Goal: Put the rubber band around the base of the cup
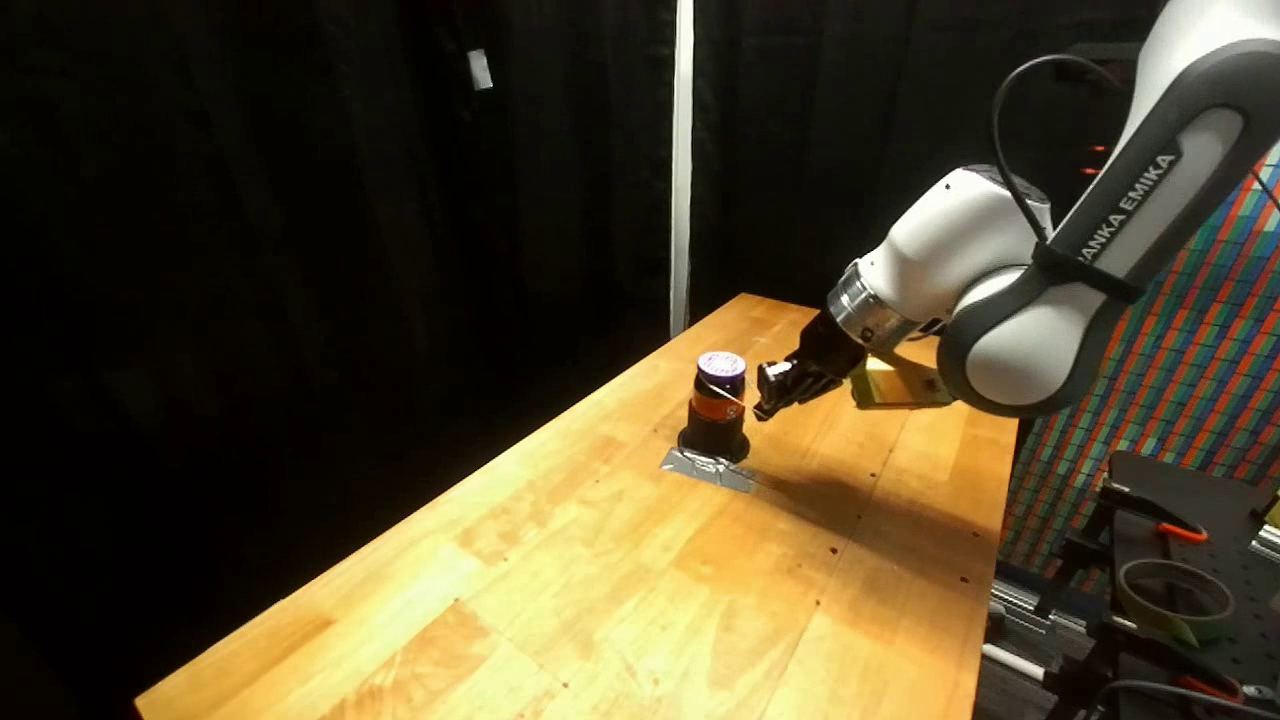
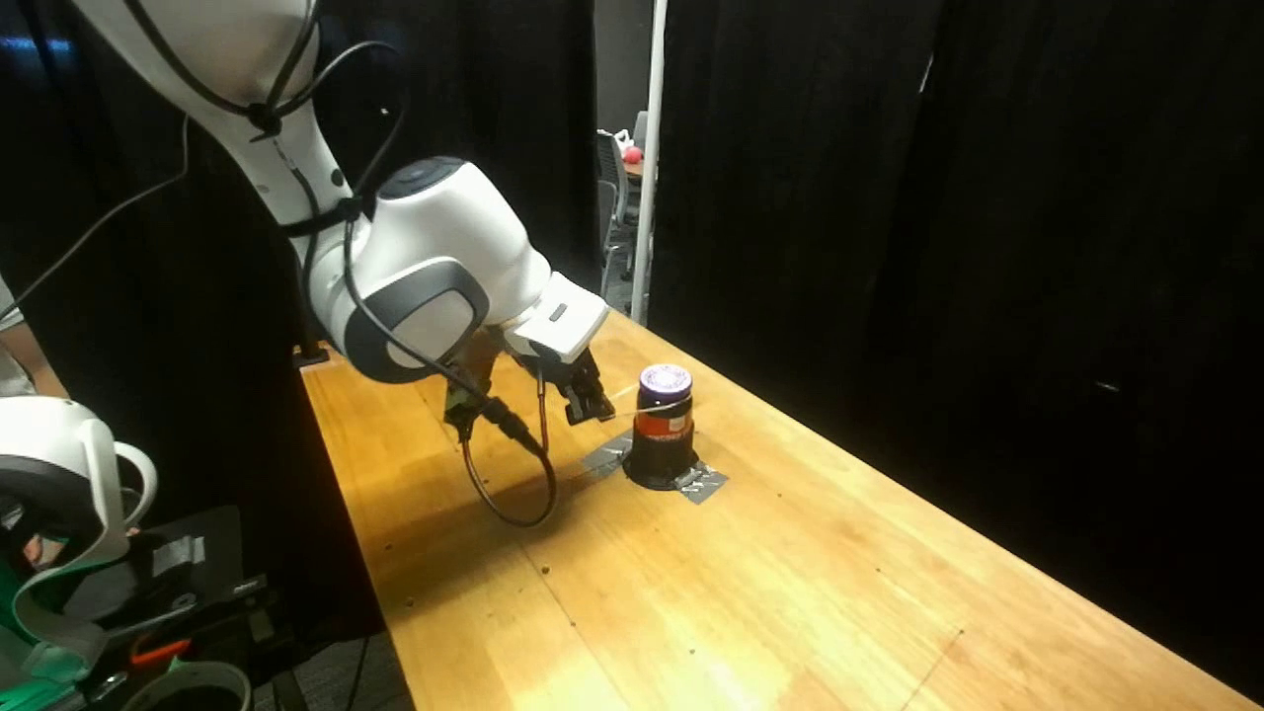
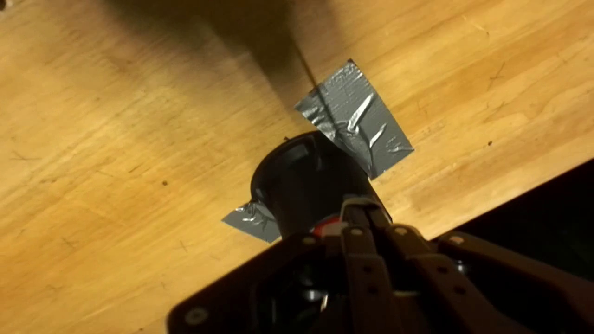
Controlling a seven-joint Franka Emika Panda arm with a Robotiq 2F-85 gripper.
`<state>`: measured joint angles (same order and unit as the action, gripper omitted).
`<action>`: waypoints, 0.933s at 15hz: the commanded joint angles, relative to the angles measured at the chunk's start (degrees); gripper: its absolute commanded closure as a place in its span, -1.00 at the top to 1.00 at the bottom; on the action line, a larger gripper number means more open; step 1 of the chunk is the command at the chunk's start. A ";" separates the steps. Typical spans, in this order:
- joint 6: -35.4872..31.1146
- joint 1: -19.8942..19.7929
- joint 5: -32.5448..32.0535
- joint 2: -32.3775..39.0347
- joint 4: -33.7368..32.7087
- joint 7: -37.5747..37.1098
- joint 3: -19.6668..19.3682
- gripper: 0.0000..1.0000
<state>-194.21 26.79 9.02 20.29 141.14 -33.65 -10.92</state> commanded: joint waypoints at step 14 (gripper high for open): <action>-47.71 -3.32 24.33 12.66 1.24 -1.11 15.10 -0.35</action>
<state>-241.99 21.30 32.61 32.24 144.46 -33.27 6.22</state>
